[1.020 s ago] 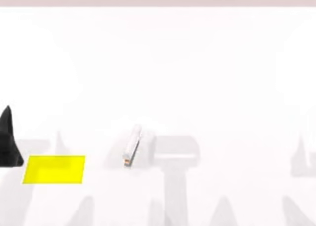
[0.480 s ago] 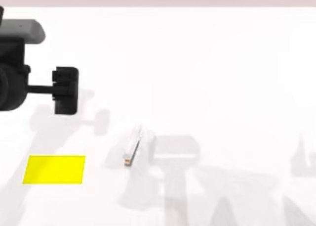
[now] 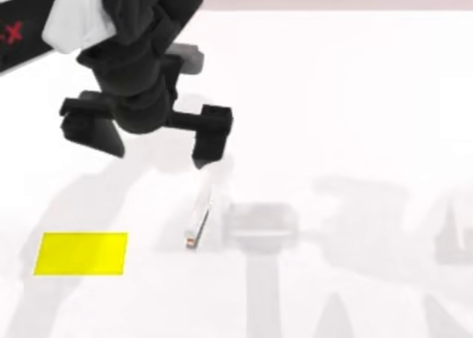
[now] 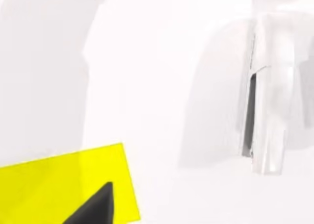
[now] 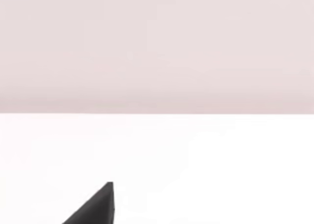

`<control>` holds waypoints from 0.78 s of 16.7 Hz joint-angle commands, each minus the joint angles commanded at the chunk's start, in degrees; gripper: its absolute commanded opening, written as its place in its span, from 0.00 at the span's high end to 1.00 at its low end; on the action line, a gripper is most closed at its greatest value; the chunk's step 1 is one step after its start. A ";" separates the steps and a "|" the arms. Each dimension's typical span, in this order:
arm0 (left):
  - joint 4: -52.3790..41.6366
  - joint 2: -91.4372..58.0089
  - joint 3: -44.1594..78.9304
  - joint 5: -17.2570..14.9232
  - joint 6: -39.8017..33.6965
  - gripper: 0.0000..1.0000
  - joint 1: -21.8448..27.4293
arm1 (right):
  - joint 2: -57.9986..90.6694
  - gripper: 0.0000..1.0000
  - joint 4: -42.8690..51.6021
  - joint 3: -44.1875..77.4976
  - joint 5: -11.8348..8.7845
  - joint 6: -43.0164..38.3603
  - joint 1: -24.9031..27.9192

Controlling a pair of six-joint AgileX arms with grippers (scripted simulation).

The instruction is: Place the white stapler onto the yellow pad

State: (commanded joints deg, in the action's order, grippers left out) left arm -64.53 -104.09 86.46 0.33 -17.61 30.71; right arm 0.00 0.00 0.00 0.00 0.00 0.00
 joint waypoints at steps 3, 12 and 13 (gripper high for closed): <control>-5.06 -8.69 7.85 -0.06 -1.51 0.00 2.64 | 0.00 0.00 0.00 0.00 0.00 0.00 0.00; -6.91 -12.03 11.05 -0.10 -2.09 0.00 3.54 | 0.00 0.00 0.00 0.00 0.00 0.00 0.00; -6.18 -12.24 10.38 -0.10 -2.03 0.00 3.57 | 0.00 0.00 0.00 0.00 0.00 0.00 0.00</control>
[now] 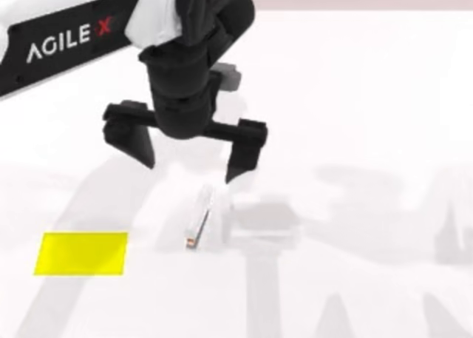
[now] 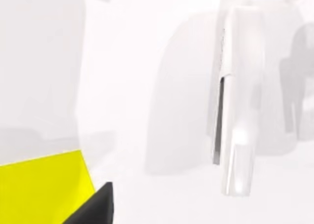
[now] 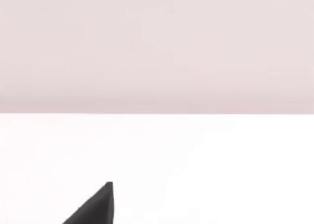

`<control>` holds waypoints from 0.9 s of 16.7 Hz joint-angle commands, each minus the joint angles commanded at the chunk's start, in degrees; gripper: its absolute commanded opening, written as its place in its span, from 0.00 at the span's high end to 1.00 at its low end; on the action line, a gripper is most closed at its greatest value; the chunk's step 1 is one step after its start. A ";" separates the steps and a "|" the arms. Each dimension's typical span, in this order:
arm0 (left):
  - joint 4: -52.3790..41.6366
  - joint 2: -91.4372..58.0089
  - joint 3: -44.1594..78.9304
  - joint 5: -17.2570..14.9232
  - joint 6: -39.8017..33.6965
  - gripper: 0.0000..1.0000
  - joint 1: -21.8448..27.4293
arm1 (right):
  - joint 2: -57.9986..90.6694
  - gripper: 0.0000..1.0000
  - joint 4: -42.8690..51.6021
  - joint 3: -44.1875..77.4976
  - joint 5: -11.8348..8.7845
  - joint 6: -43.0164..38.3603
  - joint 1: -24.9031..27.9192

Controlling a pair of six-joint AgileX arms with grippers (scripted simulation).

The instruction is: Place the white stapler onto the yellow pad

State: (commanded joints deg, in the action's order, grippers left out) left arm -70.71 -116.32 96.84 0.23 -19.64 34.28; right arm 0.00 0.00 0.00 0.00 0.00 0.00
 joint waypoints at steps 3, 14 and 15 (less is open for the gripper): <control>5.74 -1.53 -4.21 -0.01 0.12 0.00 0.01 | 0.00 0.00 0.00 0.00 0.00 0.00 0.00; 19.49 -5.60 -13.81 -0.04 0.16 0.08 0.02 | 0.00 0.00 0.00 0.00 0.00 0.00 0.00; 19.49 -5.60 -13.81 -0.04 0.16 0.15 0.02 | 0.00 0.00 0.00 0.00 0.00 0.00 0.00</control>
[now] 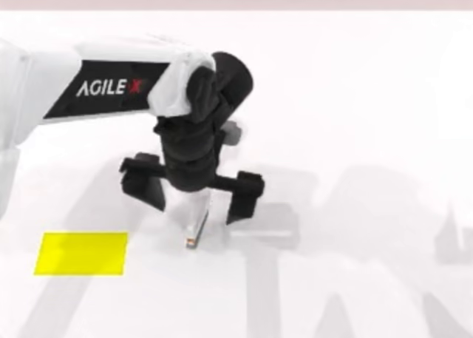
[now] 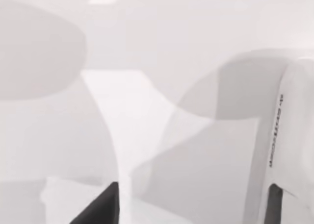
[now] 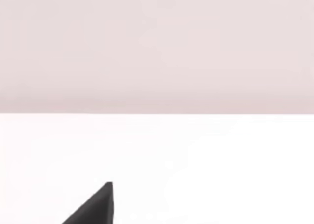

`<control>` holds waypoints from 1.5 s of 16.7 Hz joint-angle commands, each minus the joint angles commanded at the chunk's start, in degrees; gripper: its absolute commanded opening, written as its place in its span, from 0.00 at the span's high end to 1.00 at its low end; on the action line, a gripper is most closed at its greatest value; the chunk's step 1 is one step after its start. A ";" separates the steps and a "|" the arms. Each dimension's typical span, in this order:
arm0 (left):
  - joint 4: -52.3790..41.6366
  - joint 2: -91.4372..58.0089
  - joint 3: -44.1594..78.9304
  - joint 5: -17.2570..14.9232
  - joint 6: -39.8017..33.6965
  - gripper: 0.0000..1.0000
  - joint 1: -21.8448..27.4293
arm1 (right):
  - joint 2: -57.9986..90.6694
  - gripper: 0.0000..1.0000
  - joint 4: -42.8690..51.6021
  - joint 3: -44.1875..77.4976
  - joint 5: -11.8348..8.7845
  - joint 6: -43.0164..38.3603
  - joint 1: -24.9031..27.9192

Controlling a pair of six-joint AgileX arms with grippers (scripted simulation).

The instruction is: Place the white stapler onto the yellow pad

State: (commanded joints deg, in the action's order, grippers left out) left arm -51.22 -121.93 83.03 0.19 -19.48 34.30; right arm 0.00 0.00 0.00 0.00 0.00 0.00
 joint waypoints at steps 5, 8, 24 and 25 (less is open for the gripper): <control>0.00 0.00 0.00 0.00 0.00 0.53 0.00 | 0.00 0.00 0.00 0.00 0.00 0.00 0.00; 0.00 0.00 0.00 0.00 0.00 0.75 0.00 | 0.00 0.00 0.00 0.00 0.00 0.00 0.00; -4.30 1.00 3.58 0.10 0.05 1.00 0.00 | 0.00 0.00 0.00 0.00 0.00 0.00 0.00; -6.71 1.60 5.27 0.13 -0.01 1.00 -0.12 | 0.00 0.00 0.00 0.00 0.00 0.00 0.00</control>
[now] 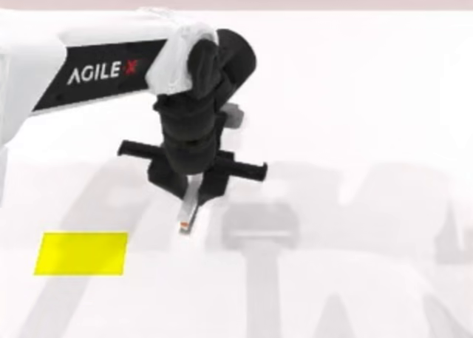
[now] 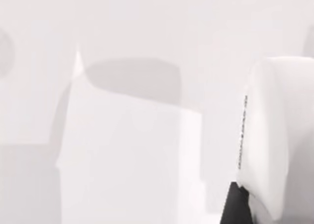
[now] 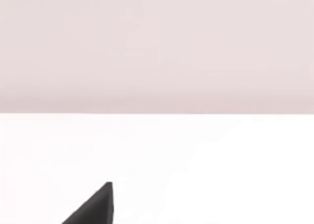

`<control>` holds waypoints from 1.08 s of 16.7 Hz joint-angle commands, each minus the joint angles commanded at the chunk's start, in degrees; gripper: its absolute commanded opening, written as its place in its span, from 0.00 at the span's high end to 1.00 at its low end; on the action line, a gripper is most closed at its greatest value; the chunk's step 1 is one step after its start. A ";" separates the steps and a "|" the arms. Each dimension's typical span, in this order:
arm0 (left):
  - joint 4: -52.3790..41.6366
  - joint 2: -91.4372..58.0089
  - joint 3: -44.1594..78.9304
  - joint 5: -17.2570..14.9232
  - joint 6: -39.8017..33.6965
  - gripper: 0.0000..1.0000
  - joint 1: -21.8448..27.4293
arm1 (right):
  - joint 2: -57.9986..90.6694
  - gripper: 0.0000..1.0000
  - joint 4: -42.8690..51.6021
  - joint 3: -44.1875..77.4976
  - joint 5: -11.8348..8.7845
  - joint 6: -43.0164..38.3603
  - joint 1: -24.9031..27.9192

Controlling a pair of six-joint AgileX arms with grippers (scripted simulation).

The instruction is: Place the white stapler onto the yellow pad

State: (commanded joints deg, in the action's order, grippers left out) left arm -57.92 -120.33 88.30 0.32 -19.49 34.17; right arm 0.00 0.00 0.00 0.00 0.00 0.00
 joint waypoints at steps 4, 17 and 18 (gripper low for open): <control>-10.71 2.73 7.01 -0.02 -0.22 1.00 -0.54 | 0.00 0.00 0.00 0.00 0.00 0.00 0.00; -13.50 6.48 6.08 -0.01 -13.15 1.00 -3.36 | 0.00 0.00 0.00 0.00 0.00 0.00 0.00; -13.31 7.48 4.77 -0.01 -17.36 1.00 -4.34 | 0.00 0.00 0.00 0.00 0.00 0.00 0.00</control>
State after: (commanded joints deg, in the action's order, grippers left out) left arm -71.23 -112.85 93.07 0.32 -36.85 29.83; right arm 0.00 0.00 0.00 0.00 0.00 0.00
